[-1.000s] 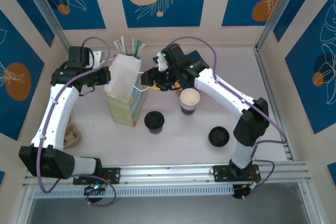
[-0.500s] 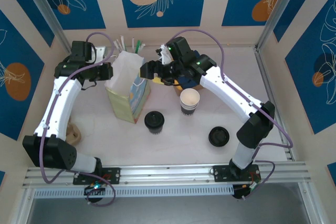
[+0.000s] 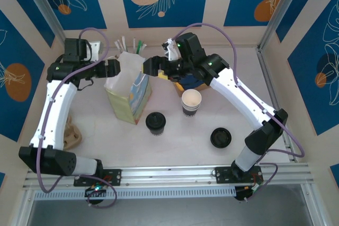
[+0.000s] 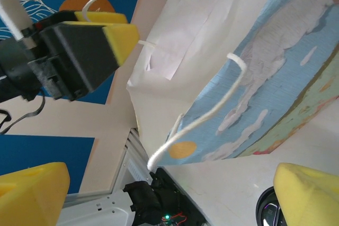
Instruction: Pack the takeout coffee
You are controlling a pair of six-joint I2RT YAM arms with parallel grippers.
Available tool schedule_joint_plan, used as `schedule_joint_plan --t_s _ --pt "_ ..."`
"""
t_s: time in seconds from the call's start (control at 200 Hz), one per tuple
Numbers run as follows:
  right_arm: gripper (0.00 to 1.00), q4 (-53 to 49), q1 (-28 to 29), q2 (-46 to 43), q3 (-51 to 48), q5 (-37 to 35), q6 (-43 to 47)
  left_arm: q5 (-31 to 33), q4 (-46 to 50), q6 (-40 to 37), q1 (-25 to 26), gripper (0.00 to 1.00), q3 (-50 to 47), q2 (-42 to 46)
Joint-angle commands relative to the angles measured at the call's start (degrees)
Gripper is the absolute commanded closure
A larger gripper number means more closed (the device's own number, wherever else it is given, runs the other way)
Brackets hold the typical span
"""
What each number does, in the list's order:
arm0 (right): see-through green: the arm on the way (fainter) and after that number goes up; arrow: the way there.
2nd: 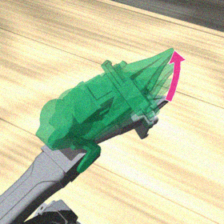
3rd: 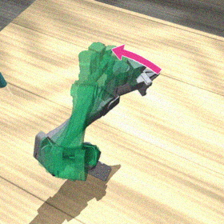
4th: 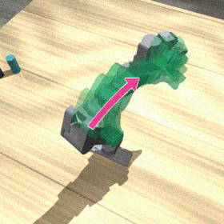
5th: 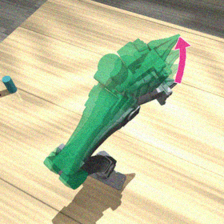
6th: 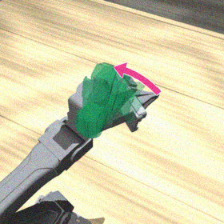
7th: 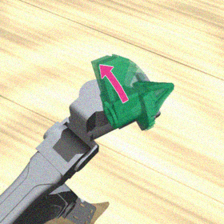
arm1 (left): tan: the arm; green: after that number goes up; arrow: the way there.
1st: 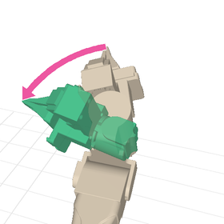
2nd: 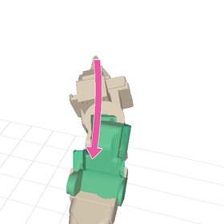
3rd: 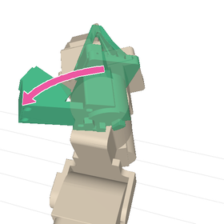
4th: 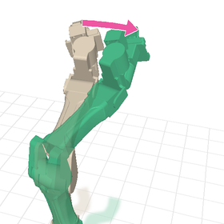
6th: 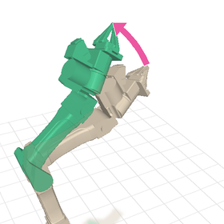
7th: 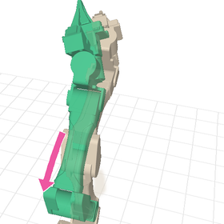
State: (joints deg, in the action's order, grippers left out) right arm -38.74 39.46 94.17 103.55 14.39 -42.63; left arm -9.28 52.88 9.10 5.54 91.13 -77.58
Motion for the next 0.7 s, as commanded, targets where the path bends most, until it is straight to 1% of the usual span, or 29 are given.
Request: schedule_joint_plan --t_s 0.0,0.12,0.21,0.33,0.45,0.55,0.695 --pt "0.01 -1.2 -0.5 -2.5 0.2 -1.0 1.9 3.0 2.6 1.8 0.4 0.0 1.8 3.9" --pt "0.01 -1.7 -0.8 -3.5 -0.8 -1.6 2.8 6.7 3.3 4.9 0.3 0.0 1.2 7.4" --pt "0.01 -1.9 -0.9 -4.0 -1.4 -1.5 3.4 12.3 4.3 8.1 0.3 0.0 0.8 9.9" --pt "0.01 -1.9 -0.9 -4.4 -2.3 -1.2 4.0 17.6 4.7 12.2 0.2 0.0 -0.8 13.7" --pt "0.01 -2.3 -1.0 -4.7 -2.6 -0.9 4.8 27.2 6.9 17.7 -0.2 0.0 -3.1 17.8" --pt "0.01 -2.4 -1.1 -5.0 -2.8 -0.7 5.7 31.9 9.4 19.9 -1.1 0.0 -4.7 18.7" --pt "0.01 -2.6 -1.2 -5.6 -3.5 -0.4 6.5 36.2 11.8 22.4 -3.6 0.0 -8.8 19.1"
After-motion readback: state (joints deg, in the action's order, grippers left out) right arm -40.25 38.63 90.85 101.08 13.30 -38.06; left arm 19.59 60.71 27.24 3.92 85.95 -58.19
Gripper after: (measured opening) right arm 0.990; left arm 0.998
